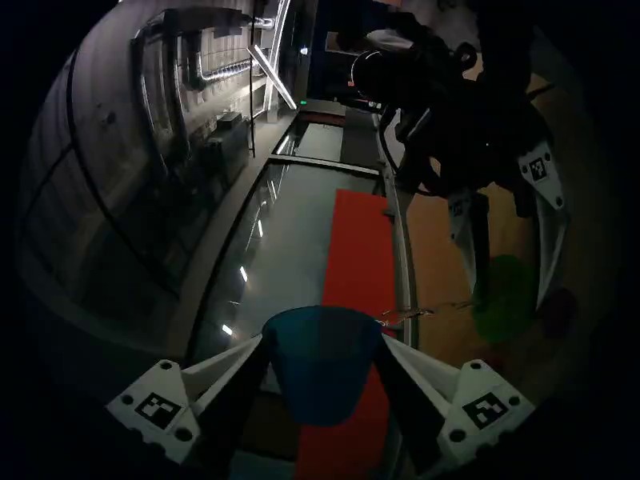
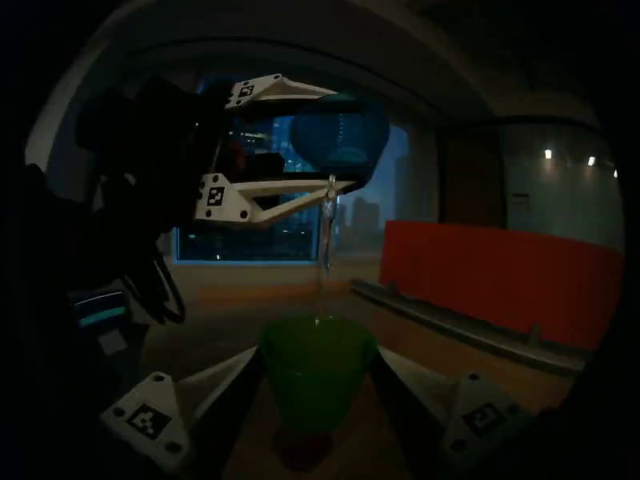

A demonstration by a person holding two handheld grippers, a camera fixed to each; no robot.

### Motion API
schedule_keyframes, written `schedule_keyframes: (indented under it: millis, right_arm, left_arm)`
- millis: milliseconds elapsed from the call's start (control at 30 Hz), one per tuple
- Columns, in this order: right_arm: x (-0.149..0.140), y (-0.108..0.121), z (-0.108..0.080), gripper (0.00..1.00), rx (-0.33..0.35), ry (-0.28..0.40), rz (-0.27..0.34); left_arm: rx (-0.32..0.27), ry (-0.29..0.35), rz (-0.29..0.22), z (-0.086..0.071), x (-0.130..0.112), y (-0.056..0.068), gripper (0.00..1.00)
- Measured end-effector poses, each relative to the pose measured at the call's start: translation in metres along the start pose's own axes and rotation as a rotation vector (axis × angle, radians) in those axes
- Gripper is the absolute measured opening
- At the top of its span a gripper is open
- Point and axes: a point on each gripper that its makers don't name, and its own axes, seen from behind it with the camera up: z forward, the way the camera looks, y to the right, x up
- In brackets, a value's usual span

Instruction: Pour water

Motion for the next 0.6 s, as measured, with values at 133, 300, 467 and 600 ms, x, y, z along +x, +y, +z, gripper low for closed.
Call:
schedule_keyframes:
  millis: [133,300,467,600]
  right_arm:
    - [0.0002,0.0007,0.0005,1.00,-0.001,0.002,0.001]
    - [0.0005,0.0010,0.0006,1.00,-0.001,0.004,0.001]
    - [0.0019,0.0008,0.0002,1.00,-0.001,0.007,0.001]
    - [0.0014,0.0013,-0.0002,1.00,-0.002,0.007,0.000]
  left_arm:
    - [0.000,0.002,0.021,0.0011,0.0011,-0.0007,0.86]
    - [0.003,0.006,0.049,0.0032,0.0035,-0.0033,0.86]
    - [0.004,0.006,0.075,0.0040,0.0061,-0.0076,0.86]
    - [0.005,0.008,0.093,0.0030,0.0085,-0.0089,0.86]
